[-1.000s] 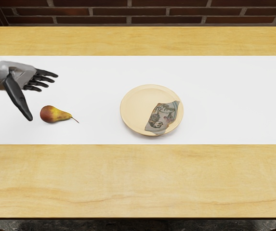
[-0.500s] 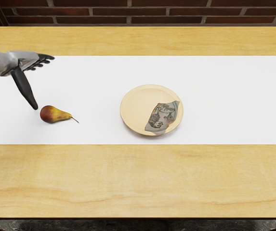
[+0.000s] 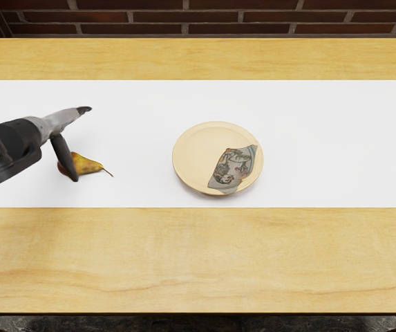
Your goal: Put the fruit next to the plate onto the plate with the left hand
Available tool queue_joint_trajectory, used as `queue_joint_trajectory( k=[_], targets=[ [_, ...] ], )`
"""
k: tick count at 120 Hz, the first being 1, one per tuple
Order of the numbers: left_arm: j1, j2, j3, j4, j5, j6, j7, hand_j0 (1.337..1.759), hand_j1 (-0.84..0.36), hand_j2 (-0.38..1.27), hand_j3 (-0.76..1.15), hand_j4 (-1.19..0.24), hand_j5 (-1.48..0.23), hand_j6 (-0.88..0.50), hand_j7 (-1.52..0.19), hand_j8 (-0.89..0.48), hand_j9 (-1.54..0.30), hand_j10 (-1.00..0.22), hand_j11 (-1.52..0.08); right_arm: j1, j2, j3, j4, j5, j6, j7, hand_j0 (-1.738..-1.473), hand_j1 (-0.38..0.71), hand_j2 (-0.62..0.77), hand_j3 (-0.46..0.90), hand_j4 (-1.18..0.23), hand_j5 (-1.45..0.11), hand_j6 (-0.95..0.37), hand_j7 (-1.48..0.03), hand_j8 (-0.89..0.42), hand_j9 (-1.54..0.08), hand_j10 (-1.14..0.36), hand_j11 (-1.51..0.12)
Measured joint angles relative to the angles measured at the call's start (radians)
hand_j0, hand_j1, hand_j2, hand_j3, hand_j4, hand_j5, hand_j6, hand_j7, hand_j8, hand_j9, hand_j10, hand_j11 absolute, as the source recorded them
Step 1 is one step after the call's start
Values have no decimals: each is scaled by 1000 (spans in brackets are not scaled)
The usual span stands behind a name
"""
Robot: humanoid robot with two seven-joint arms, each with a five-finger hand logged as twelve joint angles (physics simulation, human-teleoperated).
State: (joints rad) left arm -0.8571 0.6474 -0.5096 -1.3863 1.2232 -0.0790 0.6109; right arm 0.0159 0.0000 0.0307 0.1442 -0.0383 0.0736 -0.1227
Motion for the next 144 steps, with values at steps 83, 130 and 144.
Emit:
queue_joint_trajectory(
  k=[83, 130, 144],
  targets=[
    [47, 1, 26, 3, 26, 50, 0, 1658, -45, 69, 0, -334, -430, -336, -429, -335, -429, -334, -429, 1, 0, 0, 0, 0, 0, 0, -1658, -349, 0, 0, 0, 0, 0, 0, 0, 0, 0, 0],
    [63, 1, 34, 3, 25, 49, 0, 1658, -194, 95, 0, -458, -592, -459, -592, -458, -592, -458, -592, 1, 0, 0, 0, 0, 0, 0, -1658, -349, 0, 0, 0, 0, 0, 0, 0, 0, 0, 0],
    [63, 1, 35, 3, 25, 48, 0, 1658, -232, 110, 0, -498, -645, -499, -644, -454, -646, -497, -645, 1, 0, 0, 0, 0, 0, 0, -1658, -349, 0, 0, 0, 0, 0, 0, 0, 0, 0, 0]
  ],
)
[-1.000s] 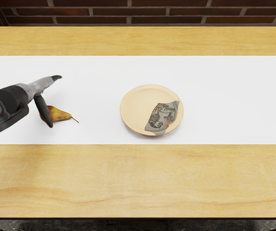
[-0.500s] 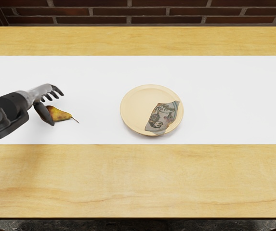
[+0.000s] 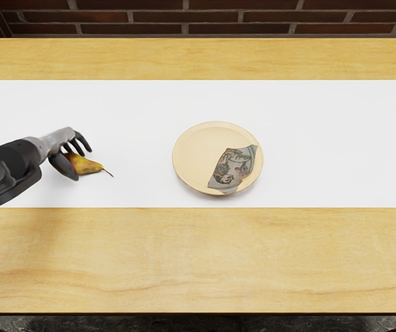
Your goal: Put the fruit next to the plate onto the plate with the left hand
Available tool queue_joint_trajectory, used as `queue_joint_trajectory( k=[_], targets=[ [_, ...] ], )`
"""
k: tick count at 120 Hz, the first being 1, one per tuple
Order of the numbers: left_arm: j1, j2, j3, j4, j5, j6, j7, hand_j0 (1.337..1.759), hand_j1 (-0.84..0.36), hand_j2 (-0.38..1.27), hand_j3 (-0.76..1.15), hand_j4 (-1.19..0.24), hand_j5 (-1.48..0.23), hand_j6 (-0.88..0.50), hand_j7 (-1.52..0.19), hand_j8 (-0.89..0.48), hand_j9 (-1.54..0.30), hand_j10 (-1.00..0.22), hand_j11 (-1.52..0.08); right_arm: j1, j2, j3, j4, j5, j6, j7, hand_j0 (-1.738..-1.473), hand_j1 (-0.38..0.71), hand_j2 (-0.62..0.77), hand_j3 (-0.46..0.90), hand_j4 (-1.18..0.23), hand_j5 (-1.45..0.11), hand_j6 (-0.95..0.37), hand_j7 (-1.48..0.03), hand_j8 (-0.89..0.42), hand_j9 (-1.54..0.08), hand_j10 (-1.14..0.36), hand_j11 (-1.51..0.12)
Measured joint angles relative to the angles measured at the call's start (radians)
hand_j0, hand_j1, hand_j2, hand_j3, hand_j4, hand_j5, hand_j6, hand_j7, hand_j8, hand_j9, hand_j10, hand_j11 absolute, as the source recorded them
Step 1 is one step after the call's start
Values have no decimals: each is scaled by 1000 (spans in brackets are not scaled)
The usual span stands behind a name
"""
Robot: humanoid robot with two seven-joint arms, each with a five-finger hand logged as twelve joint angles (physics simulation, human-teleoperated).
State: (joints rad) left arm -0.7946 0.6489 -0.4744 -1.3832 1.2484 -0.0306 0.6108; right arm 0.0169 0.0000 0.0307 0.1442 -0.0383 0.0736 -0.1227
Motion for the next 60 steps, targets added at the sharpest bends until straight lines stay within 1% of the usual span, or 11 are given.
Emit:
queue_joint_trajectory(
  k=[8, 13, 27, 33, 35, 40, 60],
  targets=[
    [2, 0, 0, 0, 0, 0, 0, 1656, -244, 102, 0, -515, -675, -515, -675, -436, -678, -512, -678, 0, 0, 0, 0, 0, 0, 0, -1658, -349, 0, 0, 0, 0, 0, 0, 0, 0, 0, 0],
    [3, 0, 0, 0, -1, 0, 0, 1655, -235, 59, 0, -522, -694, -510, -694, -415, -698, -519, -699, 0, 0, 0, 0, 0, 0, 0, -1658, -349, 0, 0, 0, 0, 0, 0, 0, 0, 0, 0],
    [4, 0, 0, 0, -3, -1, 0, 1653, -237, 61, 0, -547, -745, -480, -744, -385, -747, -491, -747, 0, 0, 0, 0, 0, 0, 0, -1658, -349, 0, 0, 0, 0, 0, 0, 0, 0, 0, 0],
    [5, 0, -1, 0, -3, -1, 0, 1652, -257, 73, 0, -560, -764, -472, -764, -380, -767, -480, -769, 0, 0, 0, 0, 0, 0, 0, -1658, -349, 0, 0, 0, 0, 0, 0, 0, 0, 0, 0],
    [5, 0, -1, 0, -4, -1, 0, 1651, -248, 116, 0, -566, -769, -470, -771, -365, -776, -484, -777, 0, 0, 0, 0, 0, 0, 0, -1658, -349, 0, 0, 0, 0, 0, 0, 0, 0, 0, 0],
    [5, 0, 0, 1, -4, -1, 0, 1652, -253, 144, 0, -579, -778, -478, -781, -370, -787, -505, -789, 0, 0, 0, 0, 0, 0, 0, -1658, -349, 0, 0, 0, 0, 0, 0, 0, 0, 0, 0],
    [6, 0, 0, 2, -6, 1, -1, 1651, -244, 126, 0, -612, -801, -474, -813, -360, -822, -504, -831, 0, 0, 0, 0, 0, 0, 0, -1658, -349, 0, 0, 0, 0, 0, 0, 0, 0, 0, 0]
  ],
)
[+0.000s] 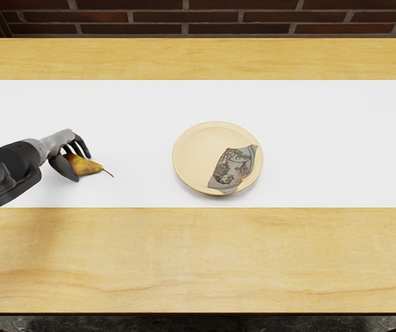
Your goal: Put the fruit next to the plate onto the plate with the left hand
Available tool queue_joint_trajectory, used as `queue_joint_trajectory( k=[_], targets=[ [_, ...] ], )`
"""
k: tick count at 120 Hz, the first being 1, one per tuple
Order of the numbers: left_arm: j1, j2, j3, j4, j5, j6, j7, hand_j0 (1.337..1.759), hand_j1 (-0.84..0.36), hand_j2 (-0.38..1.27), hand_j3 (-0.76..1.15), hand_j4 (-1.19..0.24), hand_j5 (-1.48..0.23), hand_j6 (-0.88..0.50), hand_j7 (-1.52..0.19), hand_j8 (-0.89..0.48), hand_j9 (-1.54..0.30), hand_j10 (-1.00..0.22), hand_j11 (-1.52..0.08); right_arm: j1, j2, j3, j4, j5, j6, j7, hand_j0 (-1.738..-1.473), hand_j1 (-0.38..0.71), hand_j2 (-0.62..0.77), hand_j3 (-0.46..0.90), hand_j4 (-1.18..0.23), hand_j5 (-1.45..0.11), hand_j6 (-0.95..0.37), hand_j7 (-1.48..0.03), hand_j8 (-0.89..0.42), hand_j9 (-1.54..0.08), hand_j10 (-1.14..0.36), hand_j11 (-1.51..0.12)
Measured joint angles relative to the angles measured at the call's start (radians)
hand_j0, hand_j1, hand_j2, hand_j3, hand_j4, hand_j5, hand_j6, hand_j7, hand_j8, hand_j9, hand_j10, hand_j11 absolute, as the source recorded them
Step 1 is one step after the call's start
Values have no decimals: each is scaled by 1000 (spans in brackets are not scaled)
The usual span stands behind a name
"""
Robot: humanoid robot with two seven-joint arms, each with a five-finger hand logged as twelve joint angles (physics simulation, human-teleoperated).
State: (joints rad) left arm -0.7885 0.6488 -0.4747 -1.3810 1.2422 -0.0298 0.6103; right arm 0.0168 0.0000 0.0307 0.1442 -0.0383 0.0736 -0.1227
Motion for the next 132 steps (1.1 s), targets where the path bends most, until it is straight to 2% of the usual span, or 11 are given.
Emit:
queue_joint_trajectory(
  k=[16, 35, 52, 77, 80, 97, 120, 132],
  targets=[
    [3, -3, 0, 1, 3, 0, 0, 1649, -231, 91, 0, -636, -804, -475, -823, -382, -839, -501, -855, 0, 0, 0, 0, 0, 0, 0, -1658, -349, 0, 0, 0, 0, 0, 0, 0, 0, 0, 0],
    [2, -5, 0, 2, 3, 0, 0, 1651, -233, 231, 0, -667, -818, -517, -833, -417, -856, -551, -874, 0, 0, 0, 0, 0, 0, 0, -1658, -349, 0, 0, 0, 0, 0, 0, 0, 0, 0, 0],
    [-22, -3, -2, 6, -56, -3, 1, 1652, -225, 229, 0, -662, -847, -533, -842, -436, -861, -565, -878, 0, 0, 0, 0, 0, 0, 0, -1658, -349, 0, 0, 0, 0, 0, 0, 0, 0, 0, 0],
    [-122, 18, -10, 28, -287, -8, 1, 1654, -256, 338, 0, -652, -876, -524, -845, -428, -859, -570, -872, 0, 0, 0, 0, 0, 0, 0, -1658, -349, 0, 0, 0, 0, 0, 0, 0, 0, 0, 0],
    [-137, 25, -10, 30, -317, -9, 1, 1654, -260, 313, 0, -654, -874, -521, -844, -432, -860, -560, -873, 0, 0, 0, 0, 0, 0, 0, -1658, -349, 0, 0, 0, 0, 0, 0, 0, 0, 0, 0],
    [-211, 24, -12, 49, -490, -15, 1, 1655, -296, 424, 0, -656, -875, -514, -850, -419, -858, -557, -870, 0, 0, 0, 0, 0, 0, 0, -1658, -349, 0, 0, 0, 0, 0, 0, 0, 0, 0, 0],
    [-296, 10, -11, 63, -659, -36, 1, 1656, -300, 379, 0, -656, -876, -505, -845, -415, -848, -543, -867, 0, 0, 0, 0, 0, 0, 0, -1658, -349, 0, 0, 0, 0, 0, 0, 0, 0, 0, 0],
    [-308, -29, -11, 68, -707, -51, 1, 1656, -293, 364, 0, -655, -877, -501, -850, -409, -849, -541, -867, 0, 0, 0, 0, 0, 0, 0, -1658, -349, 0, 0, 0, 0, 0, 0, 0, 0, 0, 0]
  ],
)
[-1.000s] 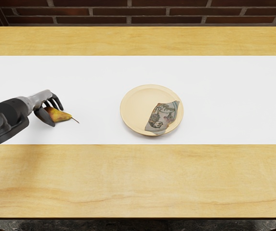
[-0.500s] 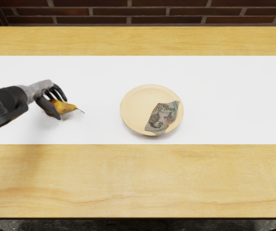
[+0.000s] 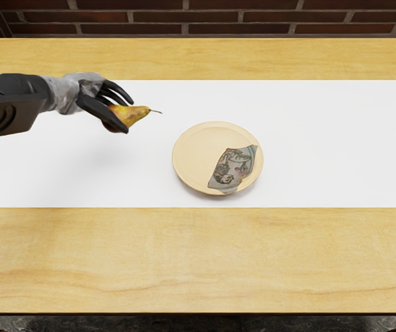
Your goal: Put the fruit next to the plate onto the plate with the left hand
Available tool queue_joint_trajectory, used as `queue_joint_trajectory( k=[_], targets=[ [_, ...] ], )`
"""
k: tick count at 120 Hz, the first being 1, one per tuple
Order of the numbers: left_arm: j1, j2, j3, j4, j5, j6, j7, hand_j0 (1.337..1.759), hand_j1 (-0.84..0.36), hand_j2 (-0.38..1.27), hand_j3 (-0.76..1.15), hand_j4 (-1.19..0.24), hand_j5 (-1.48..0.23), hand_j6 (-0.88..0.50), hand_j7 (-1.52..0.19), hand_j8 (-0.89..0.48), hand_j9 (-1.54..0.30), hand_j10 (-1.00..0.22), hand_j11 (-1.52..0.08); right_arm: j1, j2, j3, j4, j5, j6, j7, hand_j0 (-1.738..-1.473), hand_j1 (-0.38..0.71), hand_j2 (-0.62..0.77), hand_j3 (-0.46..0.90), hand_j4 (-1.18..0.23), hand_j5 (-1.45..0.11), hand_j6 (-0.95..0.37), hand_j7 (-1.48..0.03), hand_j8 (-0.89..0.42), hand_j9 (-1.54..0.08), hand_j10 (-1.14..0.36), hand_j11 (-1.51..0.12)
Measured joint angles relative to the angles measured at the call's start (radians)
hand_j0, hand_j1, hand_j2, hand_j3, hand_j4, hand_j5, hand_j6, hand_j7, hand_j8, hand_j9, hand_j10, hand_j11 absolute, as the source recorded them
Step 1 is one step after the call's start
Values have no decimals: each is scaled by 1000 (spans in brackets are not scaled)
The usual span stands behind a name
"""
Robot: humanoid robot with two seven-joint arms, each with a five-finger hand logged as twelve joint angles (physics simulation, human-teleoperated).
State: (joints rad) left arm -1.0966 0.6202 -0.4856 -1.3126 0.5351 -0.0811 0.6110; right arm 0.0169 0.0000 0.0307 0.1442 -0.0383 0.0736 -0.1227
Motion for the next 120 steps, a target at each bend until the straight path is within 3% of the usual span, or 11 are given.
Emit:
queue_joint_trajectory(
  k=[49, 58, 74, 95, 120],
  targets=[
    [-15, -213, 7, 20, -29, -10, 0, 1657, -300, 371, 0, -654, -881, -499, -841, -412, -846, -536, -862, 0, 0, 0, 0, 0, 0, 0, -1658, -349, 0, 0, 0, 0, 0, 0, 0, 0, 0, 0],
    [-11, -250, 18, 35, -31, -11, 0, 1658, -318, 438, 0, -649, -887, -500, -840, -413, -848, -541, -862, 0, 0, 0, 0, 0, 0, 0, -1658, -349, 0, 0, 0, 0, 0, 0, 0, 0, 0, 0],
    [-11, -290, 36, 55, -31, -10, 0, 1657, -296, 383, 0, -641, -876, -511, -831, -414, -845, -545, -855, 0, 0, 0, 0, 0, 0, 0, -1658, -349, 0, 0, 0, 0, 0, 0, 0, 0, 0, 0],
    [-20, -287, 20, 64, -32, -9, 0, 1658, 60, 172, 0, -284, -387, -229, -368, -188, -374, -248, -378, 0, 0, 0, 0, 0, 0, 0, -1658, -349, 0, 0, 0, 0, 0, 0, 0, 0, 0, 0],
    [-10, -204, -42, 66, -219, -36, 0, 1658, 245, 62, 0, -103, -140, -83, -133, -68, -135, -90, -136, 0, 0, 0, 0, 0, 0, 0, -1658, -349, 0, 0, 0, 0, 0, 0, 0, 0, 0, 0]
  ],
)
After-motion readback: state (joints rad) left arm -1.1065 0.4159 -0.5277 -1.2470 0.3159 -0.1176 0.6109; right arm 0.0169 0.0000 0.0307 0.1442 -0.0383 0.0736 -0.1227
